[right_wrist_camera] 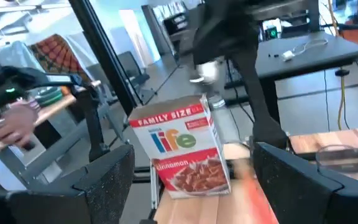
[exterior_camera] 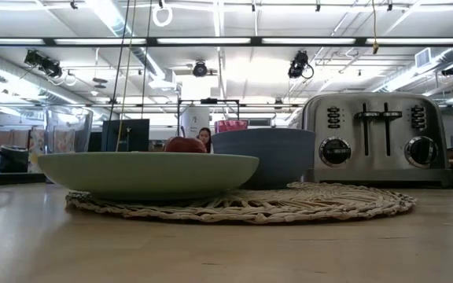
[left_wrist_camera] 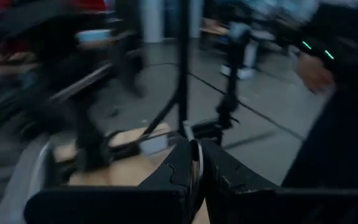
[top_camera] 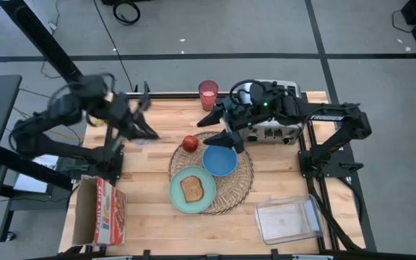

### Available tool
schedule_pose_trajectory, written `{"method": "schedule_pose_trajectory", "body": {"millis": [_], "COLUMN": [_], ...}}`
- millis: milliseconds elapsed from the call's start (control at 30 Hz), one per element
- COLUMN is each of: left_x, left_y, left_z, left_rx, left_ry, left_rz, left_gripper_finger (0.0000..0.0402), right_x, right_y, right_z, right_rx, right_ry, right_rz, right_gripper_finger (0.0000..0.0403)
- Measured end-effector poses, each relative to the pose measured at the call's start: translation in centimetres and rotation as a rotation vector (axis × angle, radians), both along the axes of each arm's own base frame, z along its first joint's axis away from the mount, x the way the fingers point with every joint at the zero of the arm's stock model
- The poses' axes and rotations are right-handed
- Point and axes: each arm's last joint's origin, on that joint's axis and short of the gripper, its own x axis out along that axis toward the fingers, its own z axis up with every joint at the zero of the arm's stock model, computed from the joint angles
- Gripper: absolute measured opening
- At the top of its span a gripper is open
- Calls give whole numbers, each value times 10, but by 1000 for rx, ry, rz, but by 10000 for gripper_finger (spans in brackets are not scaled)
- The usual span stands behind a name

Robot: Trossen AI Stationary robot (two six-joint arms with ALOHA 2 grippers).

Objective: Arrange a breakfast setting
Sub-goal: Put the orange spoon on the placemat to the right of the blue bowl

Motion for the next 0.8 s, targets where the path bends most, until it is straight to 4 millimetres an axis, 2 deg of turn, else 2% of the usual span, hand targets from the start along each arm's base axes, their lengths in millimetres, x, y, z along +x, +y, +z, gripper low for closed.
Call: {"method": "schedule_pose_trajectory", "body": {"millis": [133,333,533,800], "left_x": [30,58,68,73], "left_y": [-20,-35,-46,-60], "left_z": [-8,-25,-34,-37], "left_rx": [178,336,381,463], "left_ry": [-72,-72,-55,-94], "left_rz": [-127,-163,-207,-249], "left_gripper_finger": [23,23,23,23], "right_x": [7,22,33,46], "right_y": [8,32,43,46], "right_z": [-11,-28,-41,-58], "right_rx": [7,-19,-138,-131], "right_ry": [58,100,96,137], "right_rz": [59,147,128,190], "right_gripper_finger": [319,306,293,248]}}
